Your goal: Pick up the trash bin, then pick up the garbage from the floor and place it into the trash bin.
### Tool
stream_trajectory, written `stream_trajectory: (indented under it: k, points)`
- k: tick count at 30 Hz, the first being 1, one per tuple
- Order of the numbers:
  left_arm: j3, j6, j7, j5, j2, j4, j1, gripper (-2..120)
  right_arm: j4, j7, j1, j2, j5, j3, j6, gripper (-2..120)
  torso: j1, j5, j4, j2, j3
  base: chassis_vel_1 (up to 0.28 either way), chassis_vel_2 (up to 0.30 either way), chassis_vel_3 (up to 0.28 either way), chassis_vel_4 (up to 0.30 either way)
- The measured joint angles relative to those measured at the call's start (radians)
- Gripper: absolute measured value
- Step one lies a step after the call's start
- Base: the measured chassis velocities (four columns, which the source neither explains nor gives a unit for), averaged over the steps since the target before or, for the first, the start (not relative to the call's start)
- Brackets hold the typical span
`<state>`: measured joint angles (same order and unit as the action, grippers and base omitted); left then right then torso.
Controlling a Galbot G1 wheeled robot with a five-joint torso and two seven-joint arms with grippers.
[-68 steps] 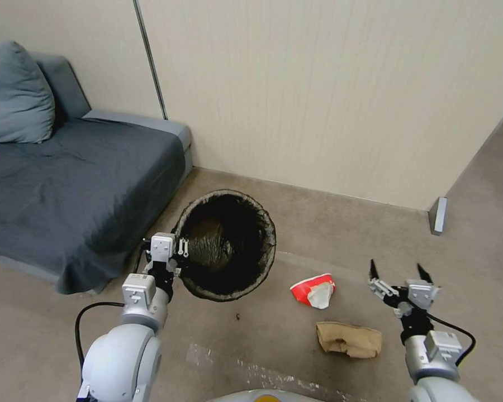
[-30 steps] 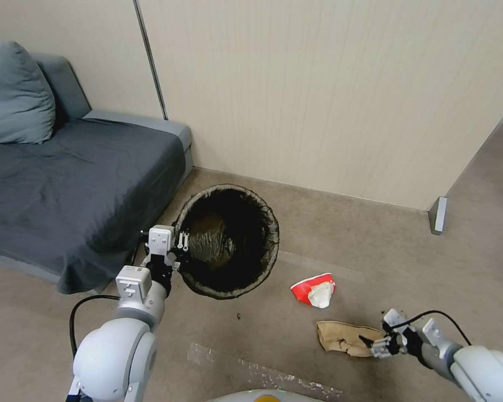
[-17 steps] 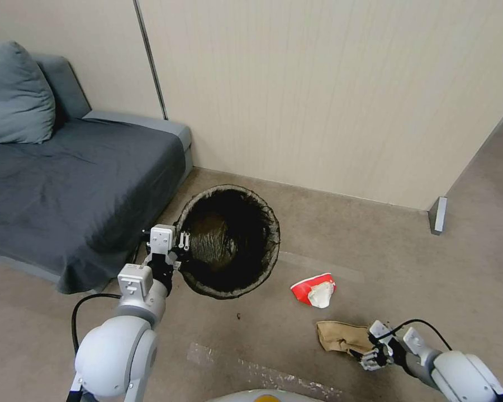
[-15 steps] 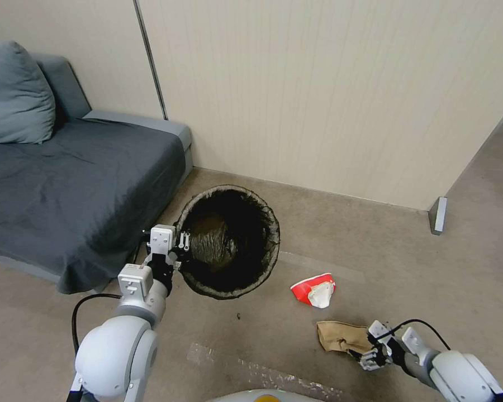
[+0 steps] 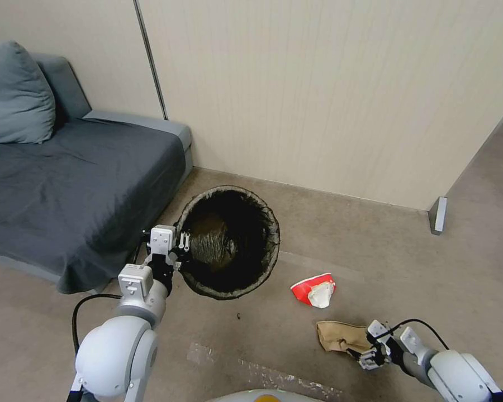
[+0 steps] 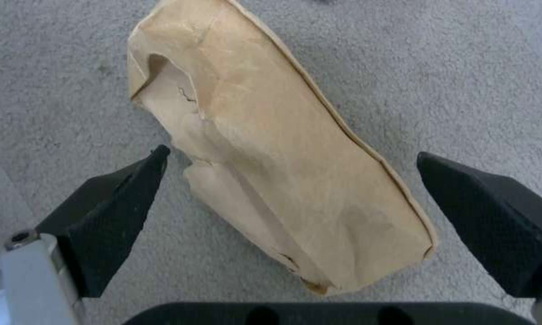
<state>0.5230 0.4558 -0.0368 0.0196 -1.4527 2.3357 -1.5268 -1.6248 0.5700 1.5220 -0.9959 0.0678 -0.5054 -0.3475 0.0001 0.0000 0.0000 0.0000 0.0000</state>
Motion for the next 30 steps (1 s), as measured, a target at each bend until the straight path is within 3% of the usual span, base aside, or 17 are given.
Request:
stream_trajectory:
  k: [21,24,26,27,29,30]
  points:
    - [0.0,0.0,0.0,0.0,0.0,0.0,0.0,5,-0.002,-0.001,0.001,0.0,-0.002,-0.001,0.0,100,0.0,0.0,0.0,0.0,0.0,0.0,0.0,0.0,0.0]
    - [-0.001,-0.01,-0.001,-0.001,-0.003,-0.029,0.013,5,0.047,-0.044,-0.026,-0.023,0.012,0.034,0.04,100,0.0,-0.0019,-0.0002,0.0,0.0,0.0,0.0,0.0,0.0]
    - [-0.002,-0.013,-0.006,-0.002,-0.004,-0.045,0.018,5,0.118,-0.061,-0.065,-0.072,0.027,0.075,0.06,100,0.0,0.0036,-0.0004,0.0,0.0,0.0,0.0,0.0,0.0]
    - [-0.003,-0.013,-0.01,-0.006,-0.004,-0.047,0.018,5,0.132,-0.064,-0.08,-0.084,0.043,0.081,0.064,100,0.0,-0.0004,0.0004,0.0,0.0,0.0,0.0,0.0,0.0]
    - [-0.003,-0.013,-0.01,-0.009,-0.004,-0.047,0.019,5,0.136,-0.065,-0.084,-0.087,0.053,0.081,0.065,100,0.0,-0.0024,0.0003,0.0,0.0,0.0,0.0,0.0,0.0]
    - [-0.003,-0.013,-0.009,-0.01,-0.004,-0.047,0.019,5,0.142,-0.065,-0.087,-0.093,0.061,0.085,0.065,100,0.0,-0.0007,0.0002,0.0,0.0,0.0,0.0,0.0,0.0]
